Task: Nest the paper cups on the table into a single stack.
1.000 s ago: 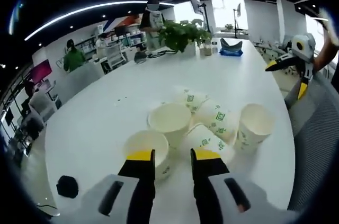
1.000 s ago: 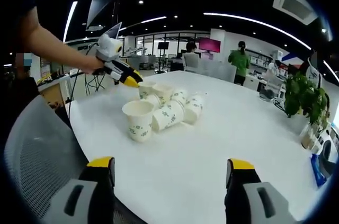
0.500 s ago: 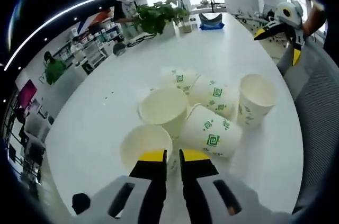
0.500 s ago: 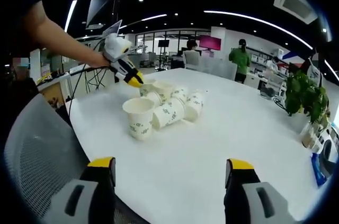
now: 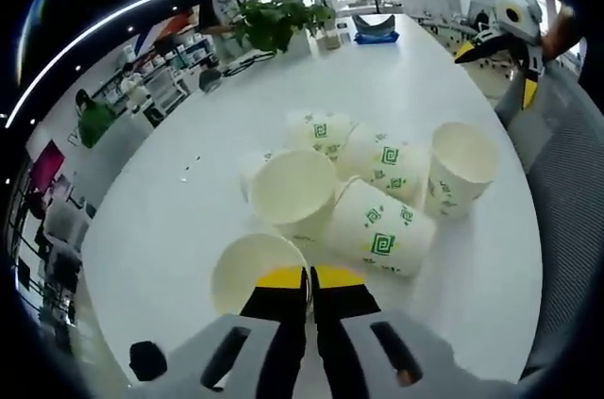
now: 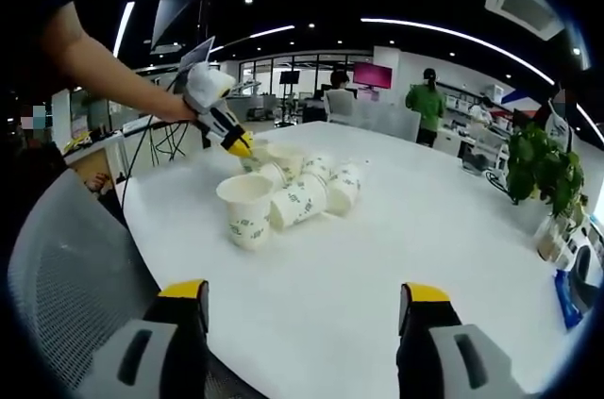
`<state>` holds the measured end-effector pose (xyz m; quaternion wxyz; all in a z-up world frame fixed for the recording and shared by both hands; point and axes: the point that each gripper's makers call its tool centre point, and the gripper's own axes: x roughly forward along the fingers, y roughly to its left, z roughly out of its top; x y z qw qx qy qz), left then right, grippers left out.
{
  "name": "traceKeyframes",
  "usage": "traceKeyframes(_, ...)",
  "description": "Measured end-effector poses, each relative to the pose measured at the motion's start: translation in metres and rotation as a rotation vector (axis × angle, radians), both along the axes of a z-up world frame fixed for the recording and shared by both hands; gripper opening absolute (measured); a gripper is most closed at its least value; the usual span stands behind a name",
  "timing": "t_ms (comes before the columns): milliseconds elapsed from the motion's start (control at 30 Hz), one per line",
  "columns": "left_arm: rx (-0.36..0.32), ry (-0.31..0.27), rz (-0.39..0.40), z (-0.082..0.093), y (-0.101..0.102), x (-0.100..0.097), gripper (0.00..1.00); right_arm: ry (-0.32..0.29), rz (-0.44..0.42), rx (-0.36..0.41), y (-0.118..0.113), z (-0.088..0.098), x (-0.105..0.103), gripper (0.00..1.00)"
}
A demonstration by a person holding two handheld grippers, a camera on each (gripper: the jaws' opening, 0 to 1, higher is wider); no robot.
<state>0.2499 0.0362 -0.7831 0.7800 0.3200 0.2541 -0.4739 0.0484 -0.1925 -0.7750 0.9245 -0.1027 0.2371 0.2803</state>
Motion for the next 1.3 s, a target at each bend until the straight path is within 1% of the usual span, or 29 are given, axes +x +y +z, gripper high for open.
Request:
traceKeyframes(133, 0.019, 0.004, 0.014, -0.001, 0.004, -0.004, 0.0, -0.003, 0.004, 0.003, 0.001, 0.001, 0.0, 0.84)
traceKeyframes(300, -0.007, 0.003, 0.041, 0.003, 0.013, -0.005, 0.0, -0.012, 0.018, 0.006, 0.004, 0.002, -0.001, 0.87)
traceKeyframes(367, -0.019, 0.004, 0.052, 0.007, 0.015, -0.008, 0.0, -0.014, 0.022, 0.009, 0.005, 0.003, -0.001, 0.88)
traceKeyframes(467, -0.022, -0.019, 0.061, 0.014, 0.016, -0.012, 0.0, -0.017, 0.029, 0.009, 0.006, 0.003, -0.001, 0.9)
traceKeyframes(533, -0.046, -0.022, 0.078, 0.018, 0.015, -0.012, 0.0, -0.022, 0.03, 0.013, 0.006, 0.004, -0.001, 0.91)
traceKeyframes(667, -0.081, -0.031, 0.098, 0.034, 0.016, -0.018, 0.0, -0.026, 0.035, 0.017, 0.007, 0.004, -0.001, 0.93)
traceKeyframes(700, -0.089, -0.031, 0.104, 0.034, 0.016, -0.019, 0.0, -0.027, 0.035, 0.018, 0.007, 0.005, -0.001, 0.93)
traceKeyframes(767, -0.107, -0.034, 0.111, 0.043, 0.017, -0.022, 0.0, -0.027, 0.035, 0.019, 0.007, 0.005, 0.0, 0.94)
traceKeyframes(800, -0.124, -0.035, 0.124, 0.049, 0.017, -0.023, 0.0, -0.028, 0.035, 0.021, 0.008, 0.005, 0.0, 0.95)
traceKeyframes(867, -0.151, -0.025, 0.126, 0.06, 0.014, -0.029, 0.0, -0.028, 0.039, 0.023, 0.009, 0.005, -0.001, 0.97)
traceKeyframes(900, -0.145, -0.024, 0.13, 0.067, 0.012, -0.034, 0.0, -0.026, 0.045, 0.022, 0.01, 0.005, -0.001, 0.98)
traceKeyframes(933, -0.143, -0.029, 0.13, 0.07, 0.013, -0.035, 0.0, -0.027, 0.048, 0.019, 0.011, 0.004, -0.001, 0.99)
traceKeyframes(1000, -0.16, -0.023, 0.143, 0.078, 0.014, -0.037, 0.0, -0.032, 0.049, 0.022, 0.011, 0.005, -0.001, 1.0)
traceKeyframes(1067, -0.213, 0.0, 0.155, 0.089, 0.008, -0.043, 0.0, -0.025, 0.051, 0.023, 0.011, 0.005, -0.001, 1.0)
traceKeyframes(1100, -0.222, 0.008, 0.152, 0.094, 0.006, -0.044, 0.0, -0.024, 0.053, 0.021, 0.012, 0.004, -0.002, 1.0)
traceKeyframes(1133, -0.224, 0.009, 0.151, 0.095, 0.005, -0.045, 0.0, -0.021, 0.055, 0.022, 0.012, 0.004, -0.001, 1.0)
traceKeyframes(1167, -0.229, 0.009, 0.144, 0.102, 0.002, -0.048, 0.0, -0.016, 0.056, 0.026, 0.012, 0.003, -0.002, 1.0)
traceKeyframes(1233, -0.237, 0.011, 0.135, 0.109, -0.002, -0.051, 0.0, -0.014, 0.056, 0.027, 0.012, 0.003, -0.002, 1.0)
traceKeyframes(1300, -0.244, 0.008, 0.115, 0.12, -0.011, -0.057, 0.0, -0.012, 0.057, 0.029, 0.012, 0.003, -0.002, 1.0)
